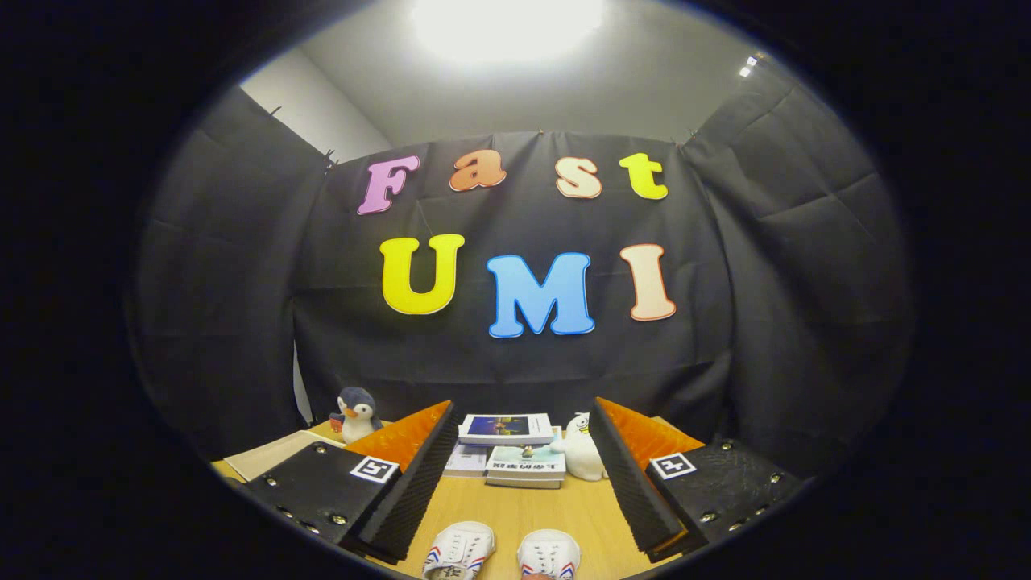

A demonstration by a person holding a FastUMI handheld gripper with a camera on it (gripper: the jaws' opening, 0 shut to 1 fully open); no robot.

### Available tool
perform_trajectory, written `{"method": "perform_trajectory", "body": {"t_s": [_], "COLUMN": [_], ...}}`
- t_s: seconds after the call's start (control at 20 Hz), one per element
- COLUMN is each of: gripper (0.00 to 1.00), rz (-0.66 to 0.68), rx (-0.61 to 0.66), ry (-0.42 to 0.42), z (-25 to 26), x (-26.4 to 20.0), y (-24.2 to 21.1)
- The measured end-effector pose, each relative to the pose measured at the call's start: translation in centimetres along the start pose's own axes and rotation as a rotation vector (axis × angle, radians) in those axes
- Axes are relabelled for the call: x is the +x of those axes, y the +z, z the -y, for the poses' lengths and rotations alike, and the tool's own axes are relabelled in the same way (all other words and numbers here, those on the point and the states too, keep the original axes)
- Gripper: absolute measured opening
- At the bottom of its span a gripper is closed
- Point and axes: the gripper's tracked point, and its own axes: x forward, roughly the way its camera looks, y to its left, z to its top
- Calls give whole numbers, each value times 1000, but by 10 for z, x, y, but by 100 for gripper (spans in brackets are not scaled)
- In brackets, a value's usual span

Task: Open the storage box then place both shoes into the box .Put the left shoe in first, then the right shoe, with the right side of both shoes facing outward in a uniform manner.

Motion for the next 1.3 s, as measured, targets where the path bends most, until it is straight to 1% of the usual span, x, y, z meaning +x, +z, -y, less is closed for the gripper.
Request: {"method": "perform_trajectory", "body": {"t_s": [0.15, 0.4, 0.6, 0.8, 1.05, 1.3], "gripper": [98, 98, 98, 98, 97, 96], "rz": [-62, -206, -316, -449, -569, -690], "rx": [64, 243, 366, 521, 680, 821], "ry": [60, 183, 242, 310, 370, 393], "z": [-22, -68, -95, -126, -156, -177], "x": [-1, -7, -7, -7, -8, -9], "y": [-25, -67, -97, -127, -151, -180]}}
